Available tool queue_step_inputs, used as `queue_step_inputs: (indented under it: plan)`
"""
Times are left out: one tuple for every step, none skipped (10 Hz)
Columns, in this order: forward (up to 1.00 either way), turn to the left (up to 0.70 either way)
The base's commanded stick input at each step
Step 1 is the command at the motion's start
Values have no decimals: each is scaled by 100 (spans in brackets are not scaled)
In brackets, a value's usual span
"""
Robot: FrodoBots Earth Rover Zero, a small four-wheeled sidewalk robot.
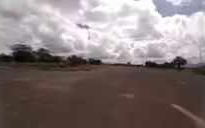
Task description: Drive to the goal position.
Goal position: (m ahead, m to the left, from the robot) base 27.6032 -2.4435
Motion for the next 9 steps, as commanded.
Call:
queue_step_inputs:
  plan:
    - [100, 0]
    - [100, 0]
    - [100, 0]
    - [100, 0]
    - [100, 0]
    - [100, 0]
    - [100, 0]
    - [100, 0]
    - [100, 0]
